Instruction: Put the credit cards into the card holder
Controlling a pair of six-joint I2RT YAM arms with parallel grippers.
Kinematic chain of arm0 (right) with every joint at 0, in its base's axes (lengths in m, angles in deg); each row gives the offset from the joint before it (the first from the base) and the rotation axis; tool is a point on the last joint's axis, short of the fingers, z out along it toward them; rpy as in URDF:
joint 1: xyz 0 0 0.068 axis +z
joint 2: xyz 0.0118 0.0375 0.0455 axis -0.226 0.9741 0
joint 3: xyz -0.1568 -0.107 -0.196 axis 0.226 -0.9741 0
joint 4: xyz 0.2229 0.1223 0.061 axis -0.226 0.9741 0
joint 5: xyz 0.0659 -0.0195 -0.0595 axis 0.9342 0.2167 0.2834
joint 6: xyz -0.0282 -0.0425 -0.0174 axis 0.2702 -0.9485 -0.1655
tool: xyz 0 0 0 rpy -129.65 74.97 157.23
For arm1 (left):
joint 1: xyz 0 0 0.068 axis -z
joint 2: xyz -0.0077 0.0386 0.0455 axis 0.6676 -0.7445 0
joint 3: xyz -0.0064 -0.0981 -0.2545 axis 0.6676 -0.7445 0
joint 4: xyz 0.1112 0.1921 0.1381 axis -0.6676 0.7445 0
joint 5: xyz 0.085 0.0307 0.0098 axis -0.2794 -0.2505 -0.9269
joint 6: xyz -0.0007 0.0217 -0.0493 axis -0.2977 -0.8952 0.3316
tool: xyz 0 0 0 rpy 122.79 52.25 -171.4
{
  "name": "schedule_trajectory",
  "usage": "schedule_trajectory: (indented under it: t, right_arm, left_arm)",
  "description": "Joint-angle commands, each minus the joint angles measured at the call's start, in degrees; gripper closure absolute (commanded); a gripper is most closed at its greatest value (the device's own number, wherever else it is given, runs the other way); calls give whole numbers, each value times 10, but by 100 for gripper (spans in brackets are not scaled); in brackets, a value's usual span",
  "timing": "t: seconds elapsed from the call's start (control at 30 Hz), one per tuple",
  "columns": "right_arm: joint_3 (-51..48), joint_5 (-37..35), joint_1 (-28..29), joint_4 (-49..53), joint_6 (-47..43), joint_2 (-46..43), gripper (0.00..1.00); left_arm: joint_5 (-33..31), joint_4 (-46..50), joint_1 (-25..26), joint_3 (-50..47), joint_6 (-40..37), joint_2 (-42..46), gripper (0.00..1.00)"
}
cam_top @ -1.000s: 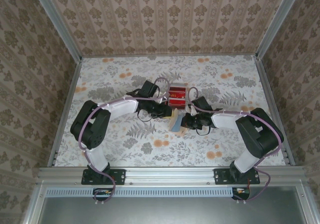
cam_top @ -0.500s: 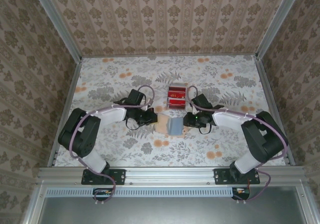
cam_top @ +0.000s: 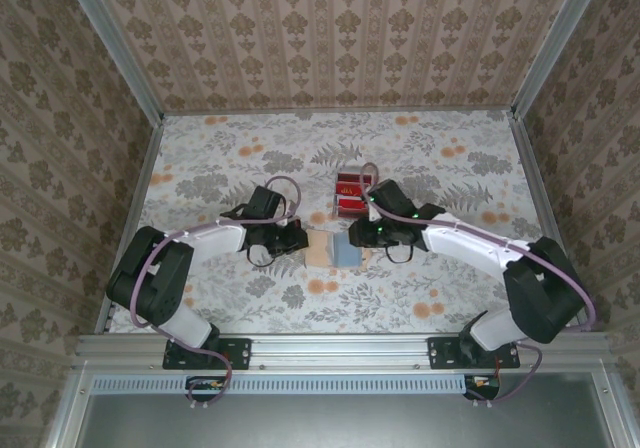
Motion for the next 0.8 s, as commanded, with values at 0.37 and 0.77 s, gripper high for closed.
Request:
schedule_trajectory:
  t: [0.37,0.77]
  right_arm:
    - [38,-15,12,-5,8,121,61]
    - [56,22,18,-30,22,148,60]
  left_arm:
    - [-16,-7,-3,-19,5,7,100]
    - [-8,-17,-2,-15,6,-12,100]
